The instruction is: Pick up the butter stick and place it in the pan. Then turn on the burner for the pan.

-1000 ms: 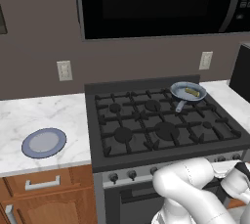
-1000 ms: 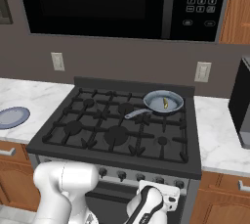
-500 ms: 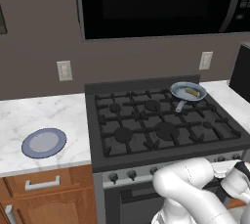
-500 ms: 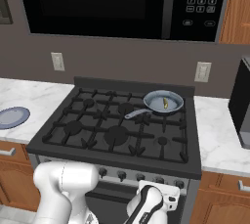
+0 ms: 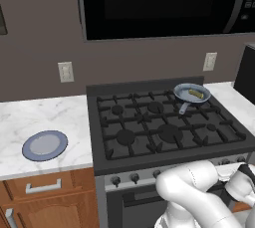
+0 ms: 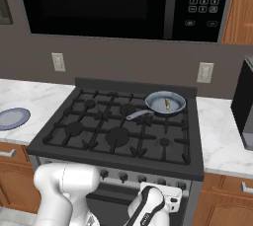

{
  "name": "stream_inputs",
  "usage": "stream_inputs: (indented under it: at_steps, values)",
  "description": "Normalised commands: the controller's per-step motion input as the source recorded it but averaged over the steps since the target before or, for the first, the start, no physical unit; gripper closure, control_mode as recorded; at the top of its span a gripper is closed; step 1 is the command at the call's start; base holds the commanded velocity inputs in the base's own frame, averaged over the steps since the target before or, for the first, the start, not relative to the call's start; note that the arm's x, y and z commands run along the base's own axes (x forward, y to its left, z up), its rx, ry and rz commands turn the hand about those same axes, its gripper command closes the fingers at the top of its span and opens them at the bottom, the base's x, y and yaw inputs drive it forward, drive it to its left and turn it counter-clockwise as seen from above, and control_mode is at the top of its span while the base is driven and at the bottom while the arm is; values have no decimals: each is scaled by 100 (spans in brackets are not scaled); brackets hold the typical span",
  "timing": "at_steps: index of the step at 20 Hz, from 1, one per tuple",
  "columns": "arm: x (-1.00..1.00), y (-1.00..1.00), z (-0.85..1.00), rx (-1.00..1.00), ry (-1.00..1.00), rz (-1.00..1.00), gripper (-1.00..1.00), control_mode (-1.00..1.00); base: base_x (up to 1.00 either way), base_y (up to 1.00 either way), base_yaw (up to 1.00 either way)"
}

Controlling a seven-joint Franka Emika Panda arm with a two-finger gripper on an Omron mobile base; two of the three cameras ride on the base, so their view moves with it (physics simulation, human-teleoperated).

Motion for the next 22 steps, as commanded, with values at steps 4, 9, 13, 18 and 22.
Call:
stream_inputs:
  at_steps: [4,9,13,18,22]
  values:
    - [19,0,12,-9,20,0,100,-100,0,0,0]
    - [25,0,30,-6,21,0,100,-100,0,0,0]
    - [21,0,37,-7,20,0,100,-100,0,0,0]
    - [20,0,36,-8,17,0,100,-100,0,0,0]
    - [25,1,36,-13,14,0,100,-100,0,0,0]
